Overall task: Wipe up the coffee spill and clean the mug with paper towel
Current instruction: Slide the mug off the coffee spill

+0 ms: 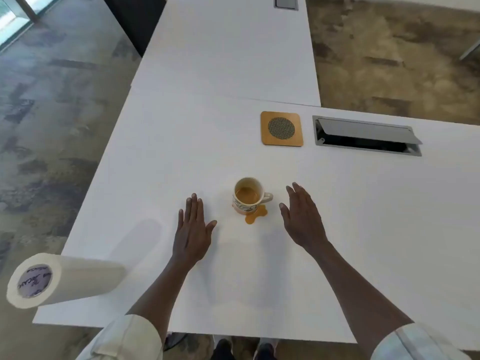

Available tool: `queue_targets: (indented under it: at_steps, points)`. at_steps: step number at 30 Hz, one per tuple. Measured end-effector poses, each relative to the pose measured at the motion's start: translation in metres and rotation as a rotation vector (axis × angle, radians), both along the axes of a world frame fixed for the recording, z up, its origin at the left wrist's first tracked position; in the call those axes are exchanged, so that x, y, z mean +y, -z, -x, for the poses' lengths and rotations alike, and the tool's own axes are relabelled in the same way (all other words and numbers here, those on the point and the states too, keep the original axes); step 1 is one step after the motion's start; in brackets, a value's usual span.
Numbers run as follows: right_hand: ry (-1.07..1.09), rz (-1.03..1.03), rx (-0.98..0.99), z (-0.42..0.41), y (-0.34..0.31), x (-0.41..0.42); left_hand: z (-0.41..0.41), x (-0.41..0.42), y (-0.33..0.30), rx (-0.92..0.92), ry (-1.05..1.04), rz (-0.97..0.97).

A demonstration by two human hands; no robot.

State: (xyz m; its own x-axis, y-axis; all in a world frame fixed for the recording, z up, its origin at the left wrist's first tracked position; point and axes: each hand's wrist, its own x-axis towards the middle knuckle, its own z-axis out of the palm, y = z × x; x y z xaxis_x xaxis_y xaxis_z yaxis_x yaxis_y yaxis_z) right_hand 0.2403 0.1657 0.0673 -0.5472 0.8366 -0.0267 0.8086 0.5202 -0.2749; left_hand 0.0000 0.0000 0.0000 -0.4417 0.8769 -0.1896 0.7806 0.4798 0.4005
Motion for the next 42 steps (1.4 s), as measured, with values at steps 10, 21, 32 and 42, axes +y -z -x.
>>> queue_targets:
  at_steps: [10,21,32,42]
  points:
    - [0.144,0.422,0.237,0.01,0.011,0.015,-0.001,-0.007,0.026,0.101,0.001,0.083]
    - [0.064,0.947,0.4,0.034,-0.001,0.048,0.0,-0.01,0.035,0.139,-0.016,0.016]
    - [-0.105,1.022,0.287,0.039,-0.002,0.066,-0.002,-0.011,0.037,0.151,-0.033,-0.027]
    - [-0.149,1.082,0.293,0.04,-0.003,0.071,-0.002,-0.011,0.037,0.142,-0.051,-0.033]
